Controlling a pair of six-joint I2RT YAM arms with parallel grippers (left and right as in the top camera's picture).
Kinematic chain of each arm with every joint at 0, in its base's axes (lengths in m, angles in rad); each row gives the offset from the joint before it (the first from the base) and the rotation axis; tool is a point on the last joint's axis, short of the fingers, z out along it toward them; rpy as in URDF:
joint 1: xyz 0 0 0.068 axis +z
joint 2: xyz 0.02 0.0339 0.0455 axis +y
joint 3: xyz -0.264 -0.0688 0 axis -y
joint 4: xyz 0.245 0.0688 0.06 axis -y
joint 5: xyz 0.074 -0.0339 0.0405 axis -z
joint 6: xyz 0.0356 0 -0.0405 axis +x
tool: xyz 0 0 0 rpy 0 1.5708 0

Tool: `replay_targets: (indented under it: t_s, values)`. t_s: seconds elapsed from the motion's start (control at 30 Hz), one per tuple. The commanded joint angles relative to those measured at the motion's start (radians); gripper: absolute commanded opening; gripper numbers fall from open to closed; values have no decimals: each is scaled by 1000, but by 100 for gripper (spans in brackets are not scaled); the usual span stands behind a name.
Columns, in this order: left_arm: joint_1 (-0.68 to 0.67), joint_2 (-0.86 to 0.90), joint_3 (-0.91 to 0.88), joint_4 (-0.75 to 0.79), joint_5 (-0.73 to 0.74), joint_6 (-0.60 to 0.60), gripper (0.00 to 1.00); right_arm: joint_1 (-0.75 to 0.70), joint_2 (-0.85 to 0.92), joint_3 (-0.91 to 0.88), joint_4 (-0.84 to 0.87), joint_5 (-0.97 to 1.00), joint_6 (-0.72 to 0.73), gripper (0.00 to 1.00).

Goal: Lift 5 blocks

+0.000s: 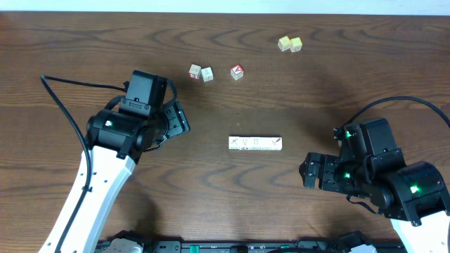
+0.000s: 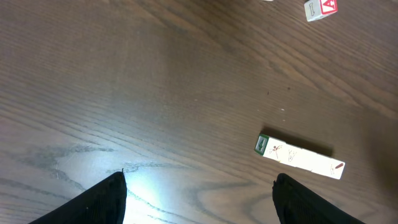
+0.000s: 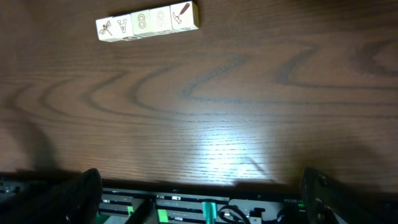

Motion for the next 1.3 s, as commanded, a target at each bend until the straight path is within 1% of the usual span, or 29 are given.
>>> replay_targets:
  t_s: [0.0, 0.17, 0.37, 0.43, 0.5, 0.63, 0.7, 0.87, 0.97, 1.1, 1.27]
  values:
    - [5, 0, 17, -2, -12, 2, 76, 11, -1, 14, -1, -13, 25, 99]
    - [5, 0, 17, -2, -12, 2, 76, 11, -1, 14, -2, -13, 25, 99]
    - [5, 0, 17, -2, -12, 2, 76, 11, -1, 14, 11, 108, -3, 99]
    - [5, 0, 17, -2, -12, 2, 76, 9, 4, 7, 31, 122, -33, 99]
    - [5, 0, 17, -2, -12, 2, 76, -9, -8, -6, 74, 122, -74, 99]
    - [5, 0, 17, -2, -12, 2, 76, -88, -105, -99, 248, 101, -171, 99]
    - [5, 0, 17, -2, -12, 2, 76, -140, -179, -171, 347, 79, -236, 99]
    - [5, 0, 17, -2, -12, 2, 76, -298, -443, -403, 635, -15, -381, 99]
    - [5, 0, 17, -2, -12, 2, 76, -325, -602, -534, 754, -33, -432, 99]
    - [5, 0, 17, -2, -12, 2, 76, -325, -757, -647, 822, -27, -470, 99]
    - [5, 0, 17, -2, -12, 2, 76, -325, -932, -766, 898, 14, -473, 99]
